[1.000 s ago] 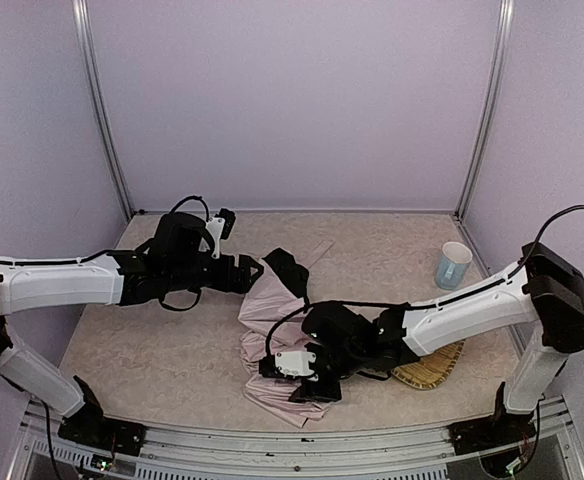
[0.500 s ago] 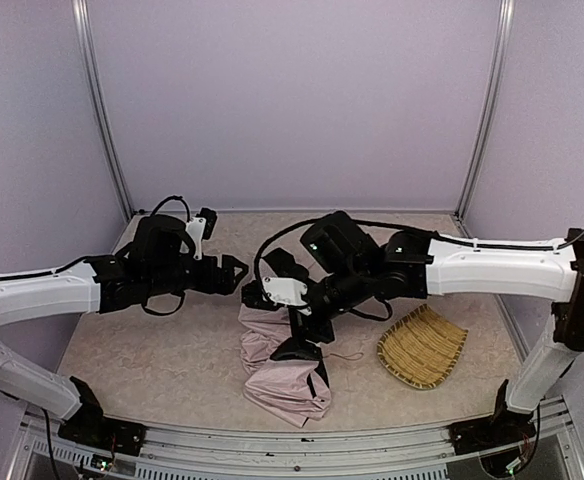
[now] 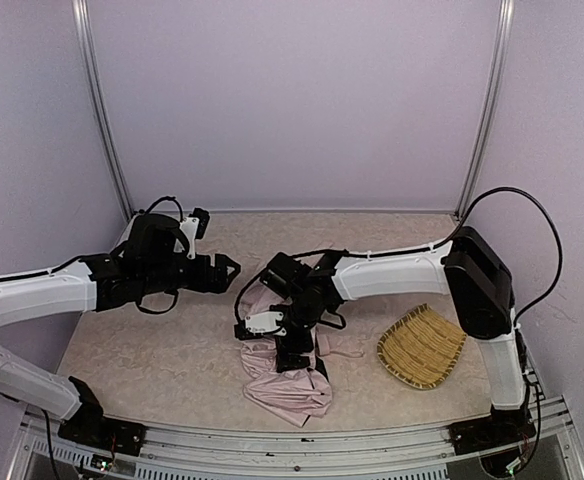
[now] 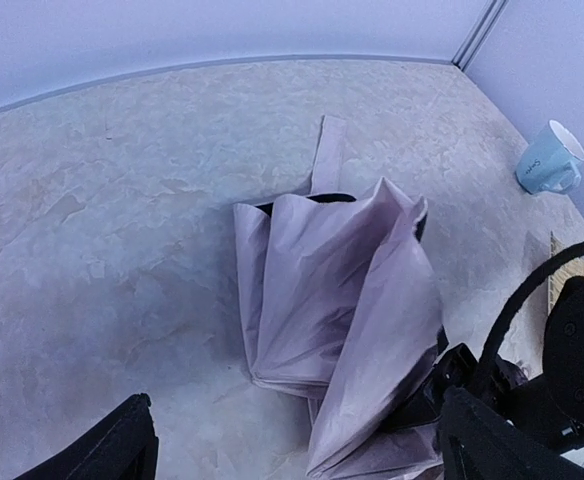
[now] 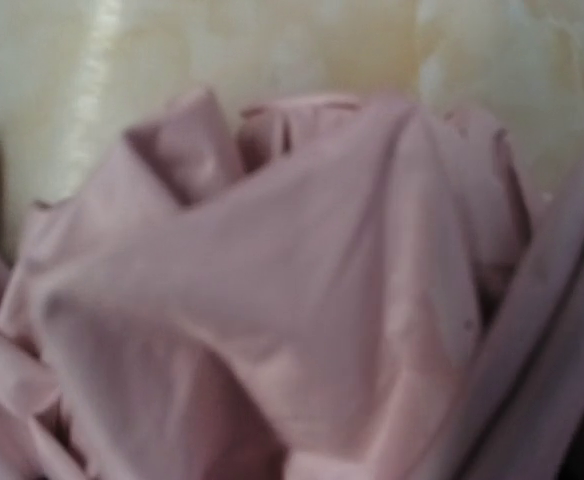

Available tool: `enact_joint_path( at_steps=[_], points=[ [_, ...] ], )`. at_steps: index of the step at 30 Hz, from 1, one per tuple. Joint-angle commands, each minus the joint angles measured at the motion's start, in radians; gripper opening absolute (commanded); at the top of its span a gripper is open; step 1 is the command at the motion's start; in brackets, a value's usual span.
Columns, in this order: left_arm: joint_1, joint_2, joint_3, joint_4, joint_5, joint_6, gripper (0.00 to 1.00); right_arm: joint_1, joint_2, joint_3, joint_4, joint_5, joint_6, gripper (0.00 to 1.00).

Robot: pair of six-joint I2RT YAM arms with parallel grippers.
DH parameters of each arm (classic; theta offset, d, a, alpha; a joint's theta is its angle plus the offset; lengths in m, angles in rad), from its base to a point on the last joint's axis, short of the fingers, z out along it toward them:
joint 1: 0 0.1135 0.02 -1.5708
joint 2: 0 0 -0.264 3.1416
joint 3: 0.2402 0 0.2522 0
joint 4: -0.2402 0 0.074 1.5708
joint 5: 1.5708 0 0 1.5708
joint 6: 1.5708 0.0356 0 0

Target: Put away the umbrella

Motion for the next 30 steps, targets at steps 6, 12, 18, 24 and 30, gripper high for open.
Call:
enact_joint_path(
  at_steps=[6, 12, 18, 24, 30],
  points=[
    [0.041, 0.002, 0.003, -0.024, 0.014, 0.031, 0.96, -0.023, 0.172, 0.022, -0.008, 0.187, -0.006, 0.84],
    [0.042, -0.01, -0.001, -0.027, 0.01, 0.035, 0.96, -0.044, 0.114, 0.012, 0.024, 0.23, -0.008, 0.44],
    [0.042, -0.016, 0.004, -0.022, 0.004, 0.045, 0.96, -0.091, -0.017, 0.011, 0.119, 0.217, 0.007, 0.3],
    [0.043, -0.029, -0.009, -0.014, -0.006, 0.054, 0.96, -0.177, -0.085, 0.029, 0.188, 0.158, 0.048, 0.12],
    [0.043, -0.03, -0.015, -0.024, -0.019, 0.064, 0.96, -0.295, -0.103, 0.084, 0.233, 0.208, 0.116, 0.0]
  ],
)
